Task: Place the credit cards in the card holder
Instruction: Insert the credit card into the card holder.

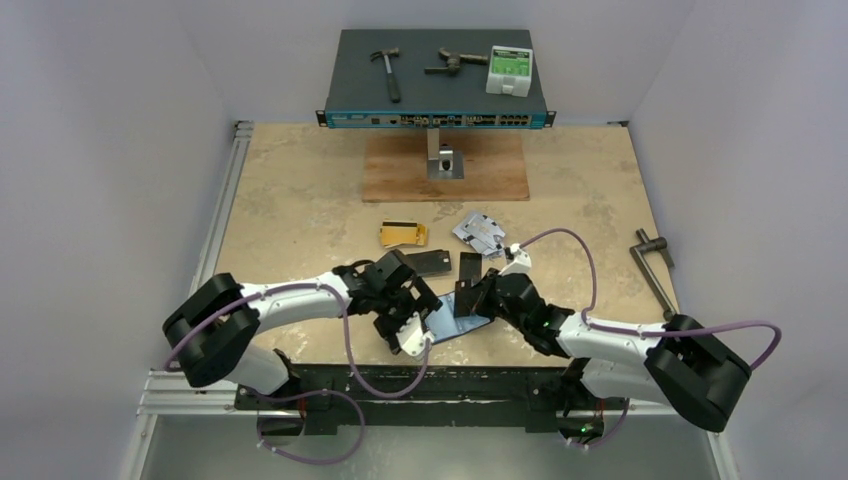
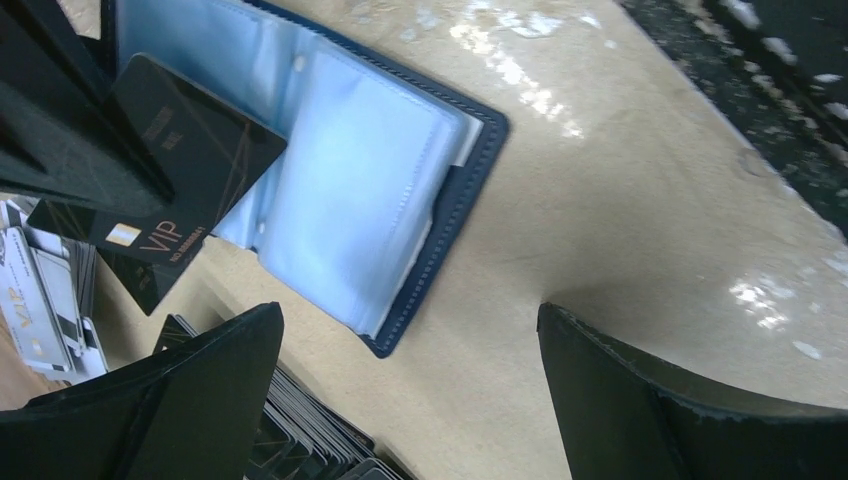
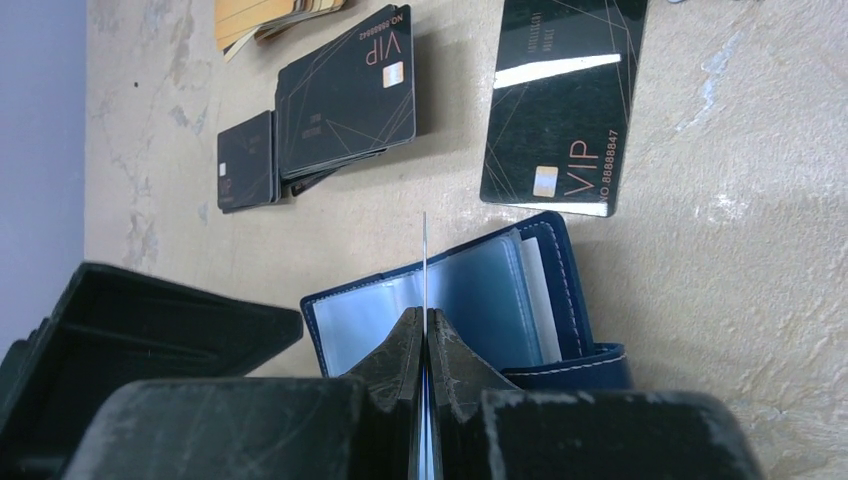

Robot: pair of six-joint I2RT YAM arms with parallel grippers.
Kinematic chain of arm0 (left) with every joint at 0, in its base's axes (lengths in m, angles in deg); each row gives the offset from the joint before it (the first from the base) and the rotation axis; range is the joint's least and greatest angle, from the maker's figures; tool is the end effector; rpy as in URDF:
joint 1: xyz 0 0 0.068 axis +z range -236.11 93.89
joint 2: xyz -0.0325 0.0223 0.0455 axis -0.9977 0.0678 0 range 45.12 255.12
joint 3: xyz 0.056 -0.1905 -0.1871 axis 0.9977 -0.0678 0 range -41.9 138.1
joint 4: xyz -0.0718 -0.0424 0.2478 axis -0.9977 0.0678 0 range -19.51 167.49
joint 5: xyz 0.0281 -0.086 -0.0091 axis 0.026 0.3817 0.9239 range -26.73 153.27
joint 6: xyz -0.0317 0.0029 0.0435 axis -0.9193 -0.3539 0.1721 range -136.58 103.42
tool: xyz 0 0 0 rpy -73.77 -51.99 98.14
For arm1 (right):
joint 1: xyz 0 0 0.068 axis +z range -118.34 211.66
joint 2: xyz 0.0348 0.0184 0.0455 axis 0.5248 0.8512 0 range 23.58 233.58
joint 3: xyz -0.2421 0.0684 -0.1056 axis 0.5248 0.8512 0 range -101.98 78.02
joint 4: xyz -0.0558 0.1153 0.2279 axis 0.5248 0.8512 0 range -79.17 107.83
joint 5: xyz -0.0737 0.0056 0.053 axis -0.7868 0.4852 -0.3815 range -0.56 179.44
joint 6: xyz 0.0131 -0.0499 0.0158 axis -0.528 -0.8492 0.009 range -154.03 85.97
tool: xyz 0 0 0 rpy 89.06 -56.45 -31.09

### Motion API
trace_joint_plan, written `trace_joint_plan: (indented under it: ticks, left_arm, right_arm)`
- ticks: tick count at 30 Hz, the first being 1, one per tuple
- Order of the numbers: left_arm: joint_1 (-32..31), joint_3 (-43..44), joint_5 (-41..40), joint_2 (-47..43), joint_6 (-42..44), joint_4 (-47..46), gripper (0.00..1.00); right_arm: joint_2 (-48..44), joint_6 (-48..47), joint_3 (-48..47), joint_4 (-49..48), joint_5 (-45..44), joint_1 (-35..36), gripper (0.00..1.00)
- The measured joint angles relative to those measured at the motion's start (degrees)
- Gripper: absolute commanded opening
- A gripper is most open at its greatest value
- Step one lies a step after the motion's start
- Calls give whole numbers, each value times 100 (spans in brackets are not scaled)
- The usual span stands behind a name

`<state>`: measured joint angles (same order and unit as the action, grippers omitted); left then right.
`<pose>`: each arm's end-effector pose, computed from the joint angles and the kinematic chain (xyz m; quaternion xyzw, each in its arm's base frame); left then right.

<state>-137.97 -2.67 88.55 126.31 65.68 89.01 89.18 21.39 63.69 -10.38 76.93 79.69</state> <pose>0.1452 -0.2093 0.1627 0.8907 0.3164 -0.1390 0.2953 0.1428 0.1474 0.1458 0.1097 0.8559 0.3313 0.3817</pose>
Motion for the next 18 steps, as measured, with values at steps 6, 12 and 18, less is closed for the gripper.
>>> trace_joint_plan:
  ticks: [6,12,18]
  left_arm:
    - [9,382,31,426,-369,-24,100]
    - [-92,313,-109,391,-684,-400,100]
    - [-337,-63,-529,166,-817,-1047,100]
  right_arm:
    - [-24,-2,212,-227,0,0,0]
    - [7,2,354,-538,31,0,0]
    - [199,2,398,-835,155,2,0]
